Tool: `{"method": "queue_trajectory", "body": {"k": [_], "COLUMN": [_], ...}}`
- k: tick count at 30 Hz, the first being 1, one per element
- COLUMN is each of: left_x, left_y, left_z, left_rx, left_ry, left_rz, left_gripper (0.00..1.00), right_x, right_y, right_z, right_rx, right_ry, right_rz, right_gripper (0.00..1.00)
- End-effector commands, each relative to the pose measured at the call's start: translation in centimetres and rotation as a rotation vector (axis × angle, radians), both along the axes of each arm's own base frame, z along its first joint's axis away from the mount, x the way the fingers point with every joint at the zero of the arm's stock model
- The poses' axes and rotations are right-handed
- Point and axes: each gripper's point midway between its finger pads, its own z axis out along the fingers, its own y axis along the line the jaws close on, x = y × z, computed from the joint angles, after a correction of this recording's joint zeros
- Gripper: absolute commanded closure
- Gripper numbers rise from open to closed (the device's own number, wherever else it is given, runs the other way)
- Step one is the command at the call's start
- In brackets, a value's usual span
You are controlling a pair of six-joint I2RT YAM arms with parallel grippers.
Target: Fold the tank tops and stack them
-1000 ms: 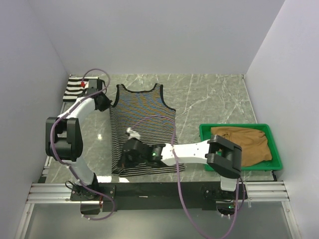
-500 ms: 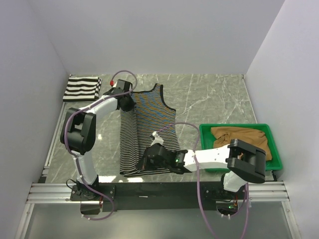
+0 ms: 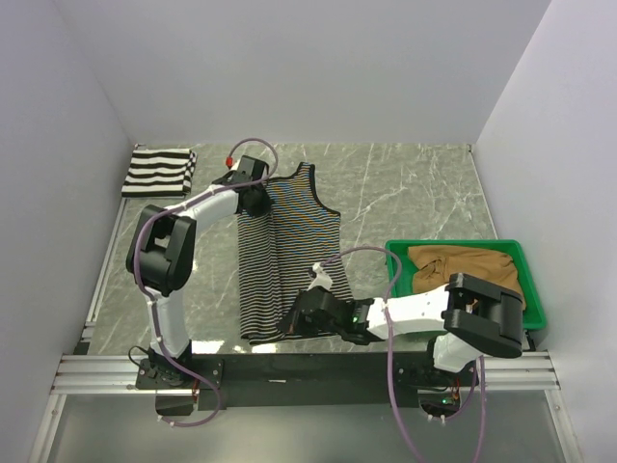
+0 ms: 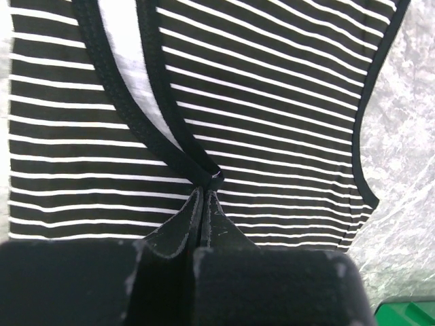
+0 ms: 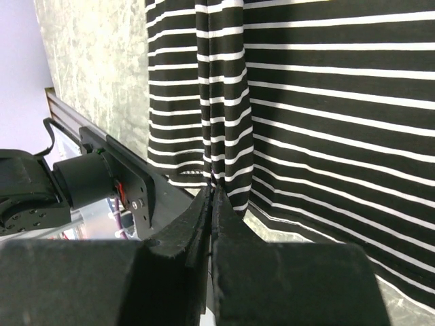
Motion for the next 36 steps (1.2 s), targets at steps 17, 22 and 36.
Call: {"method": "queue_trajectory", "body": {"k": [17,22,36], "left_x": [2.0,2.1,1.8], "left_y": [-3.8,-3.6,-2.2], "left_z": [1.6,4.4,3.1], "left_rx": [-0.046,-0.047,-0.038], "left_ry": [-0.1,-0.162,-0.118], "left_rz": [-0.071,-0.085,-0.094], "left_gripper": [0.71,0.56,0.63], "right_x": [0.3,0.5,2.5], "right_y": [-2.6,-4.1,-1.7], "right_z": [1.4,2.1,2.2], "right_rx": [0.039,-0.035,-0.436], "right_ry": [-0.039,-0.087,-0.27], "right_rz": [-0.097,-0.129,-0.017], "right_gripper": [0.67,0.62,0.62]}}
